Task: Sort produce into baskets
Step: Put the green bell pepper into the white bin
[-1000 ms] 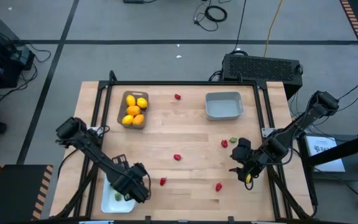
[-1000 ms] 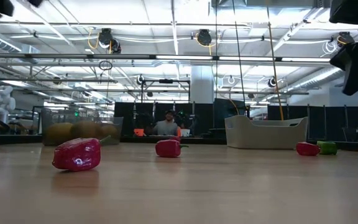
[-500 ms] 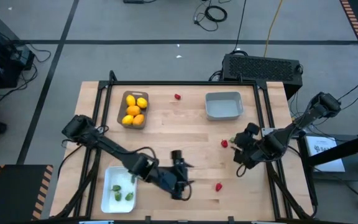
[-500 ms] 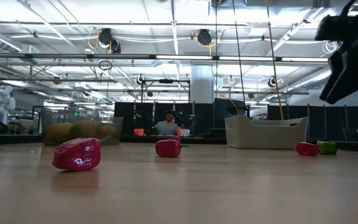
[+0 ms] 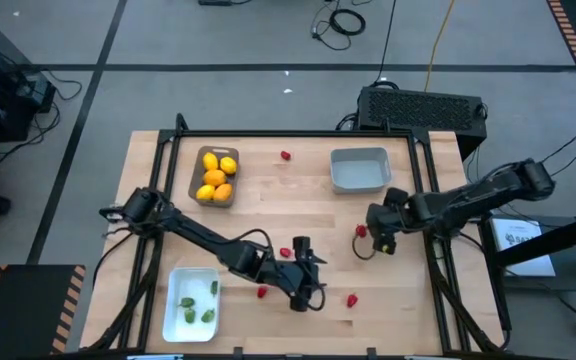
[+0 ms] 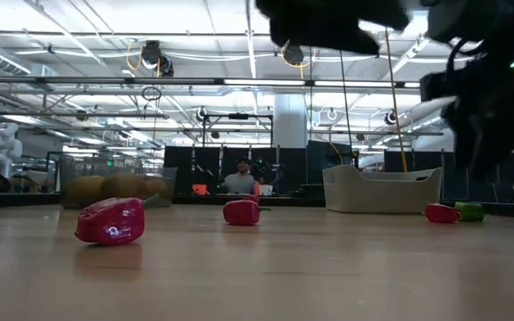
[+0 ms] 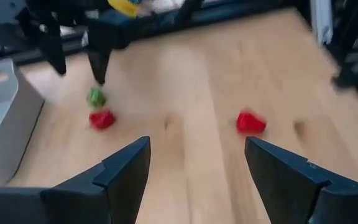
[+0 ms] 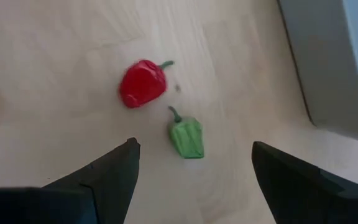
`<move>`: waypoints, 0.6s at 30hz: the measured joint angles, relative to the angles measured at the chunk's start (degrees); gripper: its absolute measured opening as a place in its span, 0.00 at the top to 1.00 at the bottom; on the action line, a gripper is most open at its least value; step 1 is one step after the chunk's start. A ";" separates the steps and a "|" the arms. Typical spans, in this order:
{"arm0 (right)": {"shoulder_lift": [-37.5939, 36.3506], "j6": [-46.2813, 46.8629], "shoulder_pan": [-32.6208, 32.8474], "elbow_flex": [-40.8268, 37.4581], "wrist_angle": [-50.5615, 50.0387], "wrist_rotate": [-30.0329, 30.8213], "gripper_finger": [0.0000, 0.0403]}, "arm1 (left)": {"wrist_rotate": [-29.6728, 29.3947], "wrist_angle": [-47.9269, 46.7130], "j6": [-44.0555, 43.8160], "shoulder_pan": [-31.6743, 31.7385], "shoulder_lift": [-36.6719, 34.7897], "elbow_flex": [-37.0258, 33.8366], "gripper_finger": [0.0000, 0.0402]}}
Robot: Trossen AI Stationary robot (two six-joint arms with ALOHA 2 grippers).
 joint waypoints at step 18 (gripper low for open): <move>17.39 -10.11 -11.46 0.11 2.81 -7.89 0.27 | -12.34 -20.31 -9.02 2.13 -24.01 -16.64 0.45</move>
